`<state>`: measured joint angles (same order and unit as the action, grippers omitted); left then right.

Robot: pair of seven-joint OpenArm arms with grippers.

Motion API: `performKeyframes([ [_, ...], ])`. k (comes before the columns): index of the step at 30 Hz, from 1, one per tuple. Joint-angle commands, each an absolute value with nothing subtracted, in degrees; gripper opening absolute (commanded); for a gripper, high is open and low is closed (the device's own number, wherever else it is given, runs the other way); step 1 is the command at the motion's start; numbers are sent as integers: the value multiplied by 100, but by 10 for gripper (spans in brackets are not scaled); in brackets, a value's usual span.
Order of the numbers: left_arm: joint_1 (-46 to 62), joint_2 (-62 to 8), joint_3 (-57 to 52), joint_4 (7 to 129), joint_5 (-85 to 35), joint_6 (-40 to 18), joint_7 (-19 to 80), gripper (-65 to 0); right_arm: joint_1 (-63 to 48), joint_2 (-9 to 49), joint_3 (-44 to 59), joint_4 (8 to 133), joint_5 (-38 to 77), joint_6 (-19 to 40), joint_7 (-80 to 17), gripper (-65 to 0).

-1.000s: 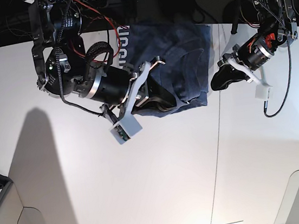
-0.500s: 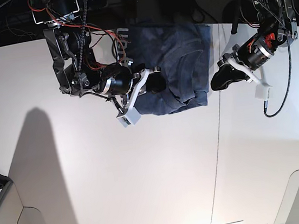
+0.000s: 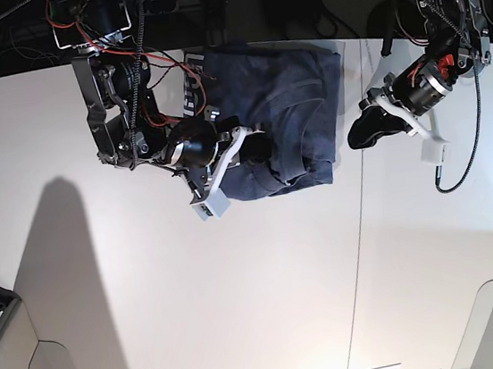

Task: Layout the t-shirt on the table in an organized manner, then fold the t-shirt properly
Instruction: 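Grasp the folded navy shirt bundle with the right gripper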

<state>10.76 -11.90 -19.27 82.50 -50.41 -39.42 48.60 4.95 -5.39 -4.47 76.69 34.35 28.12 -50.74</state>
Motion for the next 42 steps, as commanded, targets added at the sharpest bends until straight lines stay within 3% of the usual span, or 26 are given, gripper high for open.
performKeyframes([
  [1, 1031, -1238, -1953, 8344, -5168, -4000, 4777, -650, 631, -578, -451, 7891, 3787, 3059, -5035, -650],
  [9, 1028, -1240, -1988, 8344, -5135, -4000, 4464, -650, 652, -585, -631, 8785, 4211, 3352, -5828, -650],
  [13, 969, -1236, -2202, 8344, -4722, -4000, 3933, -650, 666, -530, -1120, 8709, 3555, 3374, -6023, -650],
  [22, 701, -1238, -2440, 8344, -4340, -3918, 3927, -650, 891, -1, -2550, 8656, 1831, 3374, -5929, -650],
  [30, 696, -1238, -2438, 8344, -4342, -3918, 3924, -650, 902, -1, -2821, 7557, 644, 3238, -5181, -650],
  [33, 696, -1240, -2438, 8344, -4342, -3920, 3922, -650, 902, 1, -2799, 7196, 423, 2716, -5157, -650],
  [42, 683, -1238, -2438, 8344, -4344, -3920, 3922, -650, 886, 1, -1505, 7157, -1212, 47, -5135, -650],
])
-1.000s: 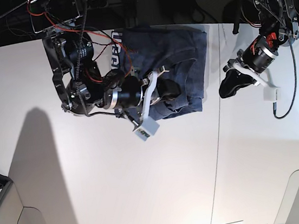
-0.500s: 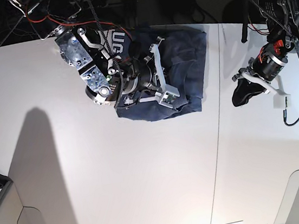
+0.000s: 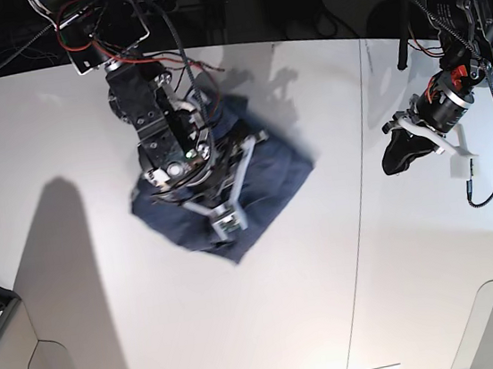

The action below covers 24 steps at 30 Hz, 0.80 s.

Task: Layout the t-shirt on the table in an organized manner, then fold the t-shirt properly
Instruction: 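Grasp the folded navy shirt bundle with the right gripper, then lift and slide the shirt bundle with the right gripper toward the table corner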

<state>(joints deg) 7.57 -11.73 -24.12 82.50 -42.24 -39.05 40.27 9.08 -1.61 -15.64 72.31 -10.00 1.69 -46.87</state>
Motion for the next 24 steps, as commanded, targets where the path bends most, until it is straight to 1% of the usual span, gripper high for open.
performKeyframes([
  [1, 683, -1240, -2438, 8344, -4344, -3920, 3924, -650, 886, 1, -1288, 7157, -1382, -93, -5148, -650],
  [3, 683, -1238, -2438, 8344, -4344, -3920, 3922, -650, 886, 21, -873, 7157, -1601, -290, -5146, -650],
  [6, 683, -1238, -2438, 8344, -4346, -3920, 3920, -650, 884, 169, -392, 7157, -1610, -395, -5146, -650],
  [11, 681, -1238, -2438, 8344, -4351, -3920, 3920, -650, 875, 495, 141, 7157, -1605, -611, -5352, -650],
  [14, 683, -1238, -2438, 8344, -4388, -3920, 3922, -650, 869, 541, 416, 7161, -1605, -622, -5520, -650],
  [17, 683, -1238, -2434, 8344, -4388, -3922, 3922, -650, 867, 541, 589, 7161, -1608, -620, -5671, -650],
  [24, 683, -1240, -2434, 8344, -4388, -3922, 3920, -650, 836, 541, 609, 7336, -1608, -615, -5527, -650],
])
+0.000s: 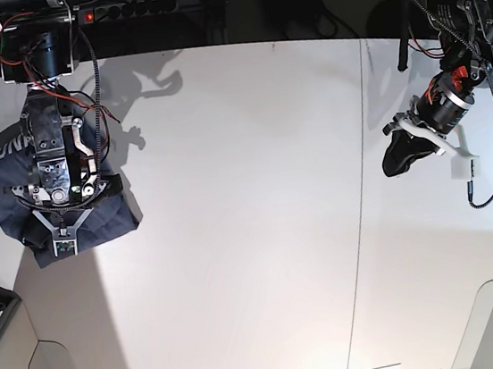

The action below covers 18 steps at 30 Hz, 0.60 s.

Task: Layout the t-shirt on the table in an organized manner, then fold the t-shirt properly
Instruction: 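Lift and slide the shirt bundle with the right gripper toward the table corner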

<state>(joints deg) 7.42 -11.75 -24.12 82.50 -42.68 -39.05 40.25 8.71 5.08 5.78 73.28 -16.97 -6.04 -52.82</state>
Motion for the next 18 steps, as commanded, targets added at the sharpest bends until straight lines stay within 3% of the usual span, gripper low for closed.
performKeyframes([
  [1, 683, -1240, -2434, 8344, -4388, -3922, 3920, -650, 838, 541, 609, 7417, -1608, -615, -5527, -650],
  [18, 683, -1240, -2434, 8344, -4388, -3924, 3916, -650, 598, 541, 609, 9679, -1605, -620, -5157, -650],
])
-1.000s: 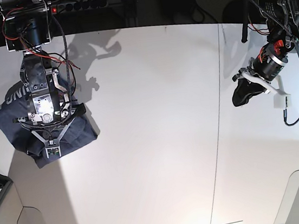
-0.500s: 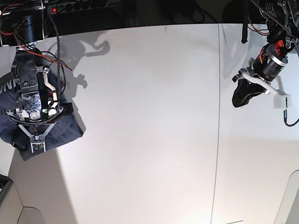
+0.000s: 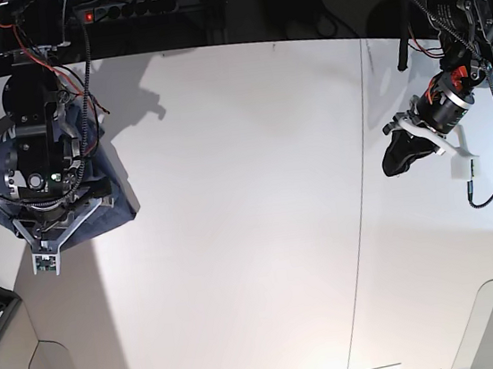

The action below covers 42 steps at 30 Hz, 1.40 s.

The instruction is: Layout the t-shirt on the table in an organized manner, then fold the t-shirt properly

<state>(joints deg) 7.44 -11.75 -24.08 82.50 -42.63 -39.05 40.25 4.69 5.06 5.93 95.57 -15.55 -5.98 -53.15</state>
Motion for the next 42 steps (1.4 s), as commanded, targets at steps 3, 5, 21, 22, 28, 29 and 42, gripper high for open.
performKeyframes([
  [3, 683, -1240, -2436, 8344, -4388, -4000, 3671, -650, 596, 558, 607, 10219, -1542, -445, -4919, -650],
  [5, 685, -1243, -2447, 8344, -4390, -4000, 3441, -650, 561, 604, 598, 10685, -1347, -259, -4783, -650],
  [21, 1844, -1245, -4097, 8774, -7102, -4000, 5636, -650, -2290, 1645, 598, 12291, -1133, 172, -4908, -650],
  [22, 2012, -1245, -4307, 8892, -7321, -4000, 5859, -650, -2471, 1712, 598, 12307, -1135, 174, -4921, -650],
  [28, 2991, -1444, -5288, 9168, -7682, -4000, 6646, -650, -3275, 1828, 598, 12326, -495, 497, -5146, -650],
  [29, 3188, -1516, -5293, 9168, -7625, -4000, 6718, -650, -3387, 1828, 598, 12322, -207, 685, -5177, -650],
  [42, 4364, -2056, -3017, 7677, -6215, -4000, 4880, -650, -3791, 2126, 569, 10162, 2025, 1844, -4733, -650],
])
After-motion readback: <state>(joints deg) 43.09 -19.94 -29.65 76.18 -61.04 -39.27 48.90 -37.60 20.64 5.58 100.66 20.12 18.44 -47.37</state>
